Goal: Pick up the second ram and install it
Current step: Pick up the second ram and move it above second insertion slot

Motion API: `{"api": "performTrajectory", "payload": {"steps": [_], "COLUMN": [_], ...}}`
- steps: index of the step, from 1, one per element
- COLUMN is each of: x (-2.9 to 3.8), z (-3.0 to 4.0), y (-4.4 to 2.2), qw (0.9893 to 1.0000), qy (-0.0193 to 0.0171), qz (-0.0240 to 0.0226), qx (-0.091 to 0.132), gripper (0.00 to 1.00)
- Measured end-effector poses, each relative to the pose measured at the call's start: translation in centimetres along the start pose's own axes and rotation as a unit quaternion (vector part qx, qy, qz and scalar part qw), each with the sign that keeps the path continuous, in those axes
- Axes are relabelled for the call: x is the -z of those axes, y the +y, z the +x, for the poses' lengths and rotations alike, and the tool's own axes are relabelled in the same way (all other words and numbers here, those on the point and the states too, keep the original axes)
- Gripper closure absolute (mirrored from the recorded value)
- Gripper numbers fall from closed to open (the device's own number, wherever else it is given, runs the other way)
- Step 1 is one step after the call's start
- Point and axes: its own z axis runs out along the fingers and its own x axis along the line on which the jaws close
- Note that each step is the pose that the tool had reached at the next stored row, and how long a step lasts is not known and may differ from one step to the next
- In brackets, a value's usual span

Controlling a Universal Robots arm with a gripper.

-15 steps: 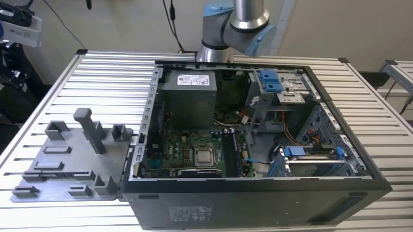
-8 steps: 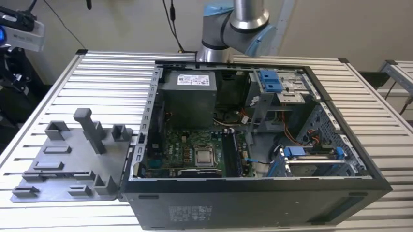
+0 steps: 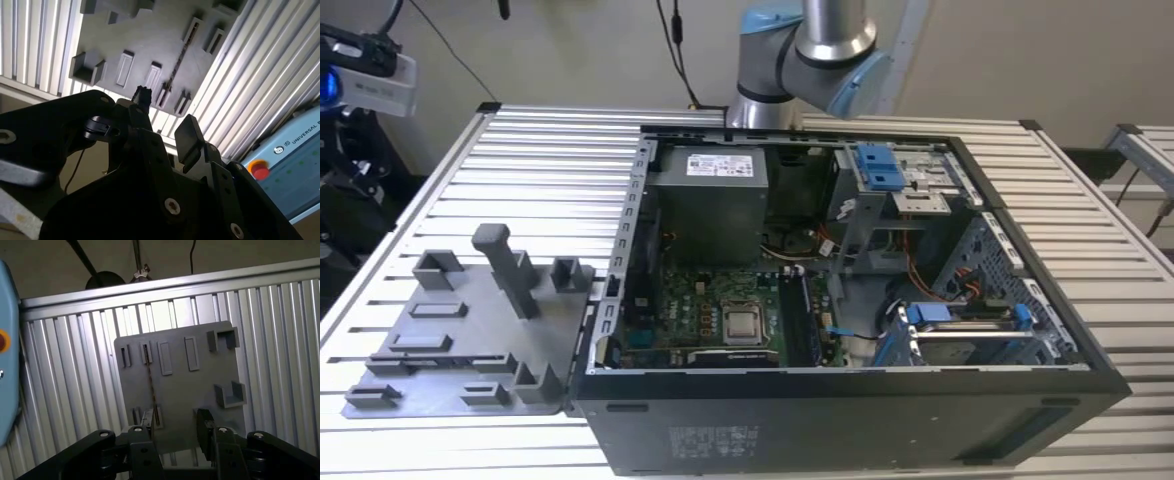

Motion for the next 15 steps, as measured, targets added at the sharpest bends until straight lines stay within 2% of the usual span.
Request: {"api": "performTrajectory", "payload": {"steps": [15], "x": [-1.51], "z": [0.1], "y": [-0.06], "qw": [1.0], "qy": [0.0], "qz": [0.0], "qx": [0.0], "gripper": [0.52]}}
